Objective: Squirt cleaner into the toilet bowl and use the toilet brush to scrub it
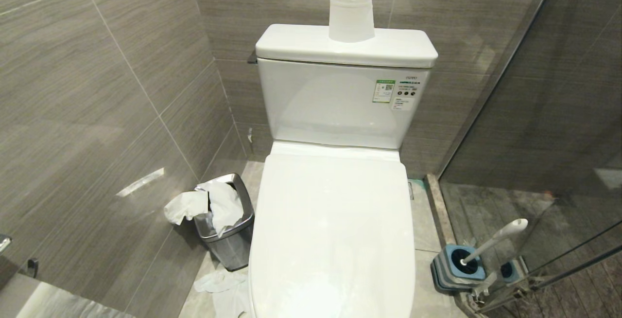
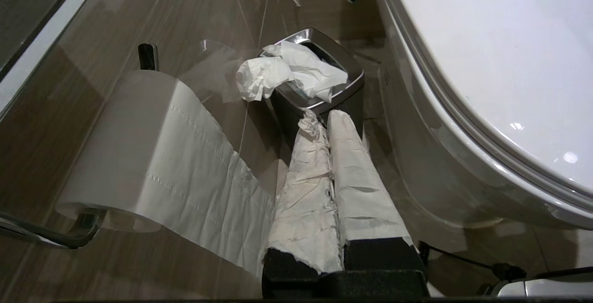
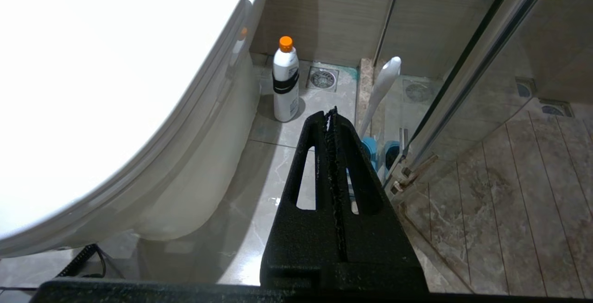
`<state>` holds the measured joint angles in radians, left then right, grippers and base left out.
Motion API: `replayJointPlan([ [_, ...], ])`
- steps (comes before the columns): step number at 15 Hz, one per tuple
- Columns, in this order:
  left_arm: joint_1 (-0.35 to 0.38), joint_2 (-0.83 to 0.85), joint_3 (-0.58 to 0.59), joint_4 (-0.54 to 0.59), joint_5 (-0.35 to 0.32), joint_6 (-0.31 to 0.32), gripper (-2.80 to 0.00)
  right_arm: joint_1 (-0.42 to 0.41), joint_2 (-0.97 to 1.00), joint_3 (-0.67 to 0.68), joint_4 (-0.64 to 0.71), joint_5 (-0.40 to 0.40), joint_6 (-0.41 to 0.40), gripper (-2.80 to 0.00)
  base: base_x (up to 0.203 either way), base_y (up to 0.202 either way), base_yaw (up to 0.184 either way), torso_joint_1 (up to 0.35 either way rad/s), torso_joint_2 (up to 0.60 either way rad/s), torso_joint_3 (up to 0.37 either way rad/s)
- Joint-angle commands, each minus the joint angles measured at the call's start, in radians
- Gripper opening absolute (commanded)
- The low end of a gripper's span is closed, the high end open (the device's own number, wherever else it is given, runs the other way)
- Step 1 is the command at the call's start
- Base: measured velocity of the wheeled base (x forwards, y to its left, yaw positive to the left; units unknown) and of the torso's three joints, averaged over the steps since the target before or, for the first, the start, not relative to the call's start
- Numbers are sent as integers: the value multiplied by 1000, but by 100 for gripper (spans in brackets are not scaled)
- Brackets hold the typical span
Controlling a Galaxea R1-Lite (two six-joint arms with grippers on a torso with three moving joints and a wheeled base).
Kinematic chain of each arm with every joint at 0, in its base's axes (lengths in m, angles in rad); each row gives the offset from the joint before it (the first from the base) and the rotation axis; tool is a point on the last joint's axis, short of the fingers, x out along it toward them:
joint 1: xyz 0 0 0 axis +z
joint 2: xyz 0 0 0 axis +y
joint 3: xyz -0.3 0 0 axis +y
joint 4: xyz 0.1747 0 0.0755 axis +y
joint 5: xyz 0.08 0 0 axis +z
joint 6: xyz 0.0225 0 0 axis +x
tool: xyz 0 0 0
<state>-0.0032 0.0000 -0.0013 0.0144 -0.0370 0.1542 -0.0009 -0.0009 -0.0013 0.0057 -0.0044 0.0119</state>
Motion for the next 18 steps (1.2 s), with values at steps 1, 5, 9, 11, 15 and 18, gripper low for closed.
replayJointPlan([
  [1, 2, 2, 3, 1, 2, -7, -280, -1, 1, 0, 0, 0, 0, -280, 0, 0, 0, 0, 0, 0],
  [5, 2, 2, 3, 3, 19, -48, -280, -1, 1, 0, 0, 0, 0, -280, 0, 0, 0, 0, 0, 0],
  [9, 2, 2, 1, 1, 17, -72, -280, -1, 1, 0, 0, 0, 0, -280, 0, 0, 0, 0, 0, 0],
  [11, 2, 2, 2, 1, 13, -31, -280, -1, 1, 1, 0, 0, 0, -280, 0, 0, 0, 0, 0, 0],
  [15, 0, 2, 2, -1, 9, -114, -280, 1, 1, 1, 0, 0, 0, -280, 0, 0, 0, 0, 0, 0],
  [18, 0, 2, 3, -2, 37, -156, -280, 0, 1, 0, 0, 0, 0, -280, 0, 0, 0, 0, 0, 0],
])
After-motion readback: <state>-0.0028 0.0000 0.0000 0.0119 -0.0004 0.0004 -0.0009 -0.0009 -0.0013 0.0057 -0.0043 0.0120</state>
